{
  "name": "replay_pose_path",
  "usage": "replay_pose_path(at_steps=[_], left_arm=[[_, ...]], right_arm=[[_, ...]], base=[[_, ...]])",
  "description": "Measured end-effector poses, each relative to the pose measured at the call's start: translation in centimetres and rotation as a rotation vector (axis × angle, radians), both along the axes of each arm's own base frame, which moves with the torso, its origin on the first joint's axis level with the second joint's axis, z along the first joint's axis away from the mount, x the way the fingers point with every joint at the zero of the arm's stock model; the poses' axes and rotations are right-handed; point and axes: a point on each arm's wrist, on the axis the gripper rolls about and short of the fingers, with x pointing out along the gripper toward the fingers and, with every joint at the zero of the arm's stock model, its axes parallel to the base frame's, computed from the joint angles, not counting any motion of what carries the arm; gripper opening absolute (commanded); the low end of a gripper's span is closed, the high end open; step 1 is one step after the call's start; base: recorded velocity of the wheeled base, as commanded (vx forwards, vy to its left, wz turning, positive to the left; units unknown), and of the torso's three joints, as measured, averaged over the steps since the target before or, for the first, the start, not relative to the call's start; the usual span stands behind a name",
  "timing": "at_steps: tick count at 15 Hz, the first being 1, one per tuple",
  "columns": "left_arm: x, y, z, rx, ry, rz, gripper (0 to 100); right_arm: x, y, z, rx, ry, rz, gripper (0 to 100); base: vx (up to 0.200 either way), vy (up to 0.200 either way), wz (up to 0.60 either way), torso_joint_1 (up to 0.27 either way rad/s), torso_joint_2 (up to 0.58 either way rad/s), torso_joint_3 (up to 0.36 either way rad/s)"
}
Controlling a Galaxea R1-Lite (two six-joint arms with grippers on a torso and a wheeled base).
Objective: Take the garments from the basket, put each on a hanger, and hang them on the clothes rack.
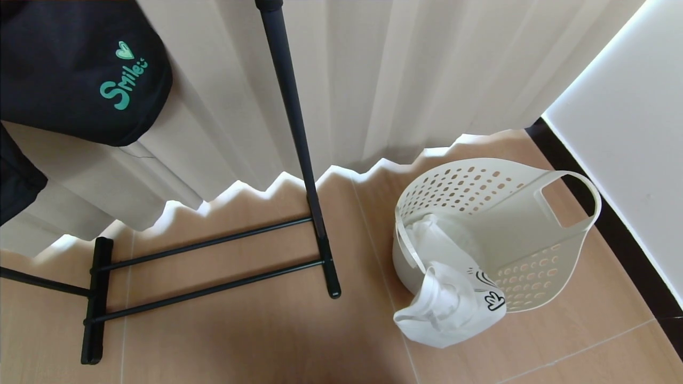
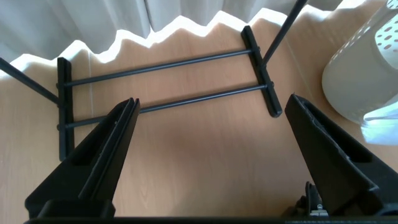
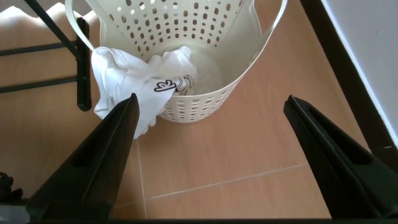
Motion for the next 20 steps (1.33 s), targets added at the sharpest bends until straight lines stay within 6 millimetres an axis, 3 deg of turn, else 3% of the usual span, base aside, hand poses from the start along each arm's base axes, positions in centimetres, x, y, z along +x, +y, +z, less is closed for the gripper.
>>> replay_pose_path(at_steps=[5, 8, 10, 14, 16, 20], left_arm=[[0.0, 0.0, 0.0, 0.001, 0.0, 0.0, 100], [0.0, 0.0, 0.0, 0.001, 0.0, 0.0, 100], [0.0, 0.0, 0.0, 0.001, 0.0, 0.0, 100], [0.0, 0.0, 0.0, 0.001, 0.0, 0.0, 100], [0.0, 0.0, 0.0, 0.001, 0.0, -0.001, 100], [0.0, 0.0, 0.0, 0.001, 0.0, 0.001, 100]], right_arm=[[1.6, -0.1, 0.6, -0.01, 0.181, 0.114, 100], [4.0, 0.4, 3.0, -0.069, 0.329, 0.228, 100], [6.9, 1.3, 5.9, -0.162, 0.401, 0.287, 100], [15.4, 4.2, 11.4, -0.396, 0.443, 0.361, 100], [18.9, 4.5, 11.6, -0.503, 0.49, 0.352, 100], [23.0, 4.7, 9.8, -0.541, 0.598, 0.317, 100]], base=[[0.0, 0.0, 0.0, 0.001, 0.0, -0.015], [0.0, 0.0, 0.0, 0.0, 0.0, 0.0], [0.0, 0.0, 0.0, 0.0, 0.0, 0.0], [0.0, 0.0, 0.0, 0.0, 0.0, 0.0], [0.0, 0.0, 0.0, 0.0, 0.0, 0.0], [0.0, 0.0, 0.0, 0.0, 0.0, 0.0]])
